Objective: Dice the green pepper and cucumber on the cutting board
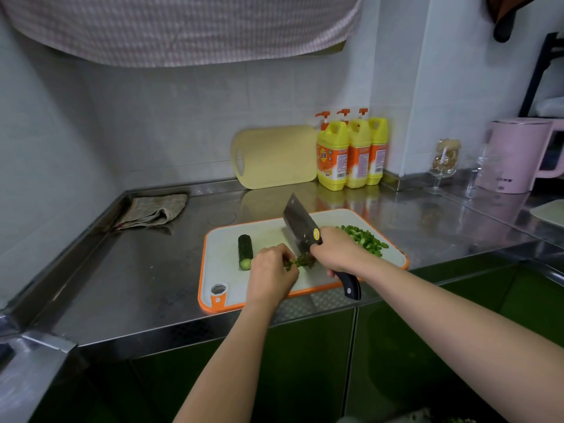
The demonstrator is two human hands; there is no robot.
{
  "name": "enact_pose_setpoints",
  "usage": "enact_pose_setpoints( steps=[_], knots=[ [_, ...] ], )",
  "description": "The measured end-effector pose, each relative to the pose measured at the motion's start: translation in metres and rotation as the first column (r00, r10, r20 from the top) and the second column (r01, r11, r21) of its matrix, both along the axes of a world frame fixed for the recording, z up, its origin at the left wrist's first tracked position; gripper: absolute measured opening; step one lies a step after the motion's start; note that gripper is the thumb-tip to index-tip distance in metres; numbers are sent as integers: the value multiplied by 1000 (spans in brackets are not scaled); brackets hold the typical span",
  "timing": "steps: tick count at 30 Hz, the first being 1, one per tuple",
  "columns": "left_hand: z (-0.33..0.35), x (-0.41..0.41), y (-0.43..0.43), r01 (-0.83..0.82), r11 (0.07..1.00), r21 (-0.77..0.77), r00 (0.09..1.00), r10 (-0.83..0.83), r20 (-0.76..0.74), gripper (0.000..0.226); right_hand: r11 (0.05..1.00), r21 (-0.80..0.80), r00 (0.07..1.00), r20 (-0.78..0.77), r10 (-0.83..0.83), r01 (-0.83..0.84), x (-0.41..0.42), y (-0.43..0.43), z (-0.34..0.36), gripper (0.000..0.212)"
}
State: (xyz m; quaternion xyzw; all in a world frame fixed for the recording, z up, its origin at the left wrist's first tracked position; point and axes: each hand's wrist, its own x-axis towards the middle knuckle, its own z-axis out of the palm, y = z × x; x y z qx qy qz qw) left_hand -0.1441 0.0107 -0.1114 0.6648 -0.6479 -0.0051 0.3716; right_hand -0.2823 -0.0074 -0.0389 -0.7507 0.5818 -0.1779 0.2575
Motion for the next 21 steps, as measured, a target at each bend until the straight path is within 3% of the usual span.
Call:
enact_pose_setpoints(
  steps=[6, 13, 21],
  knots=[
    [-3, -1, -2, -25, 999, -29, 1000, 24, -11, 7, 996, 71, 982, -178, 65, -53, 2, 15, 11, 14],
    [-1, 1, 2, -16, 1000, -17, 999, 15, -43, 10, 994, 94, 978, -196, 71, -54, 9, 11, 5, 10],
    [0, 0, 5, 27, 1000, -3, 999, -27, 26, 19, 999, 52, 966, -257, 24, -11, 14, 12, 5, 16]
  ],
)
